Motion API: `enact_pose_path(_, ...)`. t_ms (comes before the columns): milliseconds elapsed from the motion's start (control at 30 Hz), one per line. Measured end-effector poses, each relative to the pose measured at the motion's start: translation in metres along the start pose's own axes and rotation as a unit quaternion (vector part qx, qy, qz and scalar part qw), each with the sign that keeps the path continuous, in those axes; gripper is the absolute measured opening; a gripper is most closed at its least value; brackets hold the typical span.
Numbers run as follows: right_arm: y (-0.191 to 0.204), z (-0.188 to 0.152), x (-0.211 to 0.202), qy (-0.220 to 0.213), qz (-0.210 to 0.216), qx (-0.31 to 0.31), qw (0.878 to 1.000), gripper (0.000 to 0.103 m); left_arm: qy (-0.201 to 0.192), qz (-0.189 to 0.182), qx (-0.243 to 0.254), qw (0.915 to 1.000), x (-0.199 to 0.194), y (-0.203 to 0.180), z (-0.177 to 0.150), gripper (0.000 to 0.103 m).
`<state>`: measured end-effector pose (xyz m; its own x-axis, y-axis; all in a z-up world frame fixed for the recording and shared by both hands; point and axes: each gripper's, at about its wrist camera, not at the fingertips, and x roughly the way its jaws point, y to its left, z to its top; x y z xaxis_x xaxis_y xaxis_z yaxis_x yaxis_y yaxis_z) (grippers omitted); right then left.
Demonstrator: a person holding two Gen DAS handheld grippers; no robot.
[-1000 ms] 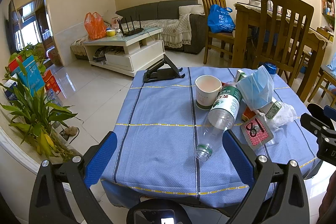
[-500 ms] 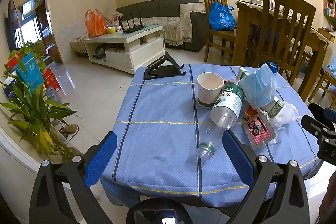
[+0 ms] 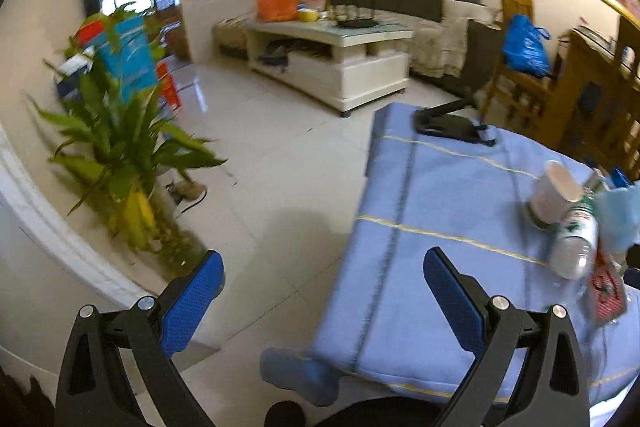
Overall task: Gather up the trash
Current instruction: 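Grasp the green-label water bottle with the right gripper while the left gripper grasps the paper cup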
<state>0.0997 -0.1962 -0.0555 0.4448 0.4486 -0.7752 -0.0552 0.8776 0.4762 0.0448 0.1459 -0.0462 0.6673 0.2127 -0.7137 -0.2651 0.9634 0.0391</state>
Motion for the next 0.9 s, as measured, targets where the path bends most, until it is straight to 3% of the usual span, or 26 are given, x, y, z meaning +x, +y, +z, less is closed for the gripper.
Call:
enact_pose_path(200,-0.005,0.025,0.051,0.038,-0.049,0.051,0.997,0.094,-0.002,0.004,-0.010,0.9999,0.014,0.011,-0.004,0.097)
enact_pose_path(333,-0.006,0.027,0.076,0.050,-0.083,0.062,0.993,0.085,-0.023,0.017,0.010,0.9995,0.015,0.001,-0.006,0.097)
enact_pose_path(433,-0.005,0.023,0.091,0.062,-0.078,0.074,0.992,0.083,-0.013,0.008,0.029,0.9995,0.020,-0.012,-0.009,0.097)
enact_pose_path(533,0.002,0.023,0.094,0.059,-0.100,0.061,0.991,0.073,-0.008,0.016,0.062,0.9979,0.024,-0.024,-0.012,0.097)
enact_pose_path(733,-0.011,0.012,0.076,0.061,-0.044,0.074,0.994,0.072,-0.002,0.019,0.111,0.9936,0.031,-0.044,-0.011,0.097)
enact_pose_path(833,-0.018,0.007,0.054,0.055,-0.004,0.080,0.995,0.071,-0.012,-0.009,0.133,0.9910,0.029,-0.060,0.000,0.097)
enact_pose_path(900,-0.022,0.001,0.037,0.055,0.023,0.077,0.995,0.071,-0.018,-0.049,0.154,0.9867,0.024,-0.078,0.013,0.097)
